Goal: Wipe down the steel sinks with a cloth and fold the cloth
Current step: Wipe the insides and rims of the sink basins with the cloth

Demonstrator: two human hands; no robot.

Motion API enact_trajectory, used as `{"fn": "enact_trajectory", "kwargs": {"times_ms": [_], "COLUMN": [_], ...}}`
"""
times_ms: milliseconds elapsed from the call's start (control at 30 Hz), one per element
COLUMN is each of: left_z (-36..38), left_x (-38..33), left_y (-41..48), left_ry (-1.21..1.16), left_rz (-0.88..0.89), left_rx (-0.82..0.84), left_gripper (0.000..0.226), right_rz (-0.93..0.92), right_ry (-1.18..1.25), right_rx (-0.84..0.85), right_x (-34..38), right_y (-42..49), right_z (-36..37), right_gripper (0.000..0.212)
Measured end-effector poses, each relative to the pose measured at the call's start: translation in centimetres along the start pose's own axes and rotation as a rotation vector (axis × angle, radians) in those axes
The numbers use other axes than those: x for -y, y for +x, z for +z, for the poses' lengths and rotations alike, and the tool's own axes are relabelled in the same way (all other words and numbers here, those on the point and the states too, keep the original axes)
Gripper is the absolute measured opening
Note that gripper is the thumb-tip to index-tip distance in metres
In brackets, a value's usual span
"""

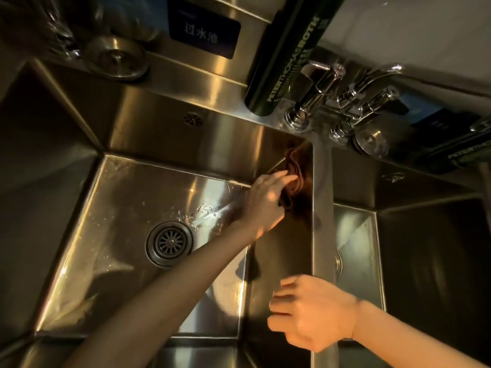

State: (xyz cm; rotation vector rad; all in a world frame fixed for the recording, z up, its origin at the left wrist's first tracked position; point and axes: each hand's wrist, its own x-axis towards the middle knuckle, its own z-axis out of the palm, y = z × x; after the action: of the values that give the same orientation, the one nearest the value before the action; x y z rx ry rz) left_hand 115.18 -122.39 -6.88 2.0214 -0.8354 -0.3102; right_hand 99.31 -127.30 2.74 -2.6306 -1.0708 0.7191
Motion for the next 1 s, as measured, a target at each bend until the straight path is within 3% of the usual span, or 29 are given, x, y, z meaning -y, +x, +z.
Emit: {"fn": "enact_trajectory", "kwargs": {"times_ms": [167,233,333,400,467,533,633,733,800,867,1000], "left_z": [1.0,1.3,0.6,-1.6,-5.0,-7.5,-6.2,-1.8,0.6,1.3,0.7], "left_x": [4.6,5.9,8.1,9.2,9.7,10.9,14.5,15.7,15.6,14.4,12.3], "left_y": [3.6,3.7,2.0,1.4,1.0,1.2,2.1,2.7,2.9,2.6,2.8], "left_ry": [0.279,0.289,0.311,0.407,0.425,0.496,0.596,0.676,0.68,0.6,0.533], "left_rz": [-0.129,-0.127,0.107,0.207,0.329,0.374,0.383,0.28,0.132,0.067,0.271], "left_rx": [0.371,0.423,0.225,-0.02,-0.279,-0.436,-0.317,0.143,0.309,0.287,0.089], "left_gripper": [0.06,0.052,0.06,0.066,0.047,0.04,0.041,0.063,0.078,0.083,0.074], "right_rz": [0.05,0.11,0.144,0.147,0.161,0.179,0.188,0.209,0.213,0.204,0.192], "right_ry": [-0.032,-0.081,-0.125,-0.103,-0.076,-0.06,-0.039,-0.055,-0.056,-0.05,-0.018], "right_rx": [-0.101,-0.121,-0.06,-0.057,-0.072,-0.062,-0.055,-0.072,-0.087,-0.104,-0.097], "right_x": [-4.9,-7.9,-10.3,-10.4,-10.4,-10.5,-10.5,-10.6,-10.7,-10.8,-10.9], "right_y": [1.1,1.9,2.7,2.7,2.6,2.5,2.6,2.5,2.5,2.4,2.2], "right_z": [-4.5,-5.6,-5.0,-5.0,-5.0,-4.7,-4.7,-4.8,-4.8,-4.7,-4.3], "right_gripper": [0.006,0.006,0.01,0.012,0.014,0.015,0.017,0.018,0.019,0.018,0.014]}}
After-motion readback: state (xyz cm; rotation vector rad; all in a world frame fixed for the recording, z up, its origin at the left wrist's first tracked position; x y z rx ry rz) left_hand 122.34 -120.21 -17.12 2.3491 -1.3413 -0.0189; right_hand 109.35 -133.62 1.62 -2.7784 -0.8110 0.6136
